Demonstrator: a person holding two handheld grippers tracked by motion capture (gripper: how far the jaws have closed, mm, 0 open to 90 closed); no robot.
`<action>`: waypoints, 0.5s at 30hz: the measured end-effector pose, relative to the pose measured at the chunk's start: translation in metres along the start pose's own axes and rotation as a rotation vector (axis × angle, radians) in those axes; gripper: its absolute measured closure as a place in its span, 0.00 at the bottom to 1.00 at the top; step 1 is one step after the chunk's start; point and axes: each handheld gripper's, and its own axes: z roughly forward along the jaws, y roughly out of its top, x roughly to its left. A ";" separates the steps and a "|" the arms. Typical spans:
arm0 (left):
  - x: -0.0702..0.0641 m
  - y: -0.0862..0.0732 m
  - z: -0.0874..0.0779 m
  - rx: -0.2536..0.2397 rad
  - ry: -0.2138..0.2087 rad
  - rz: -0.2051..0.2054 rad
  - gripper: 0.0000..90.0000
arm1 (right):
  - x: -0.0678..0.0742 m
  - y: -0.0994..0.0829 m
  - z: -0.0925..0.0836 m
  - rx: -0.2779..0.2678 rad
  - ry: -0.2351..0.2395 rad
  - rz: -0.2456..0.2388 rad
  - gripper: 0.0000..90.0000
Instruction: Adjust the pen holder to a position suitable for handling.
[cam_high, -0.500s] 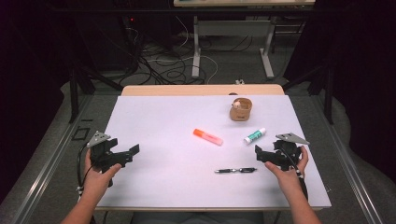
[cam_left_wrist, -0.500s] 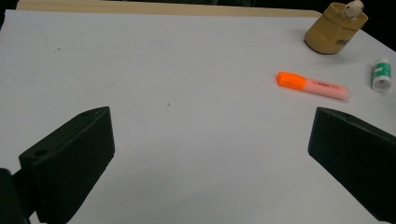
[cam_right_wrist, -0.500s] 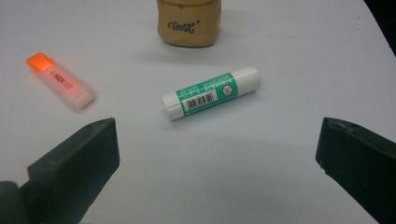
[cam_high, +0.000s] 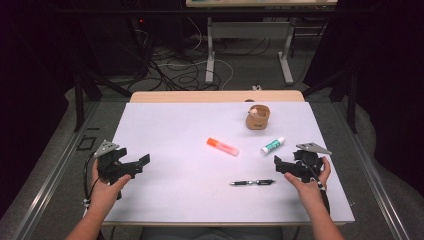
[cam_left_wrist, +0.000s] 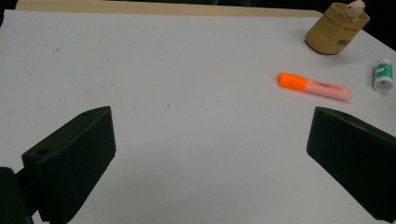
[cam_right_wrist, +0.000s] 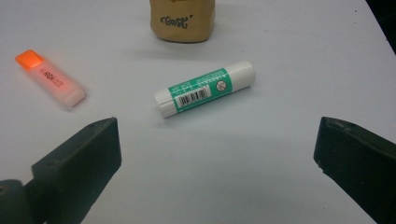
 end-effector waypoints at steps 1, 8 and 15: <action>0.000 0.000 0.000 0.002 -0.001 0.001 0.02 | 0.000 0.000 0.001 -0.002 -0.004 -0.007 0.02; 0.001 -0.002 -0.004 -0.002 0.005 -0.001 0.02 | 0.001 0.003 0.004 0.005 -0.013 -0.011 0.10; 0.001 -0.003 -0.005 0.004 0.004 0.003 0.02 | 0.001 0.003 0.006 0.008 -0.015 -0.030 0.17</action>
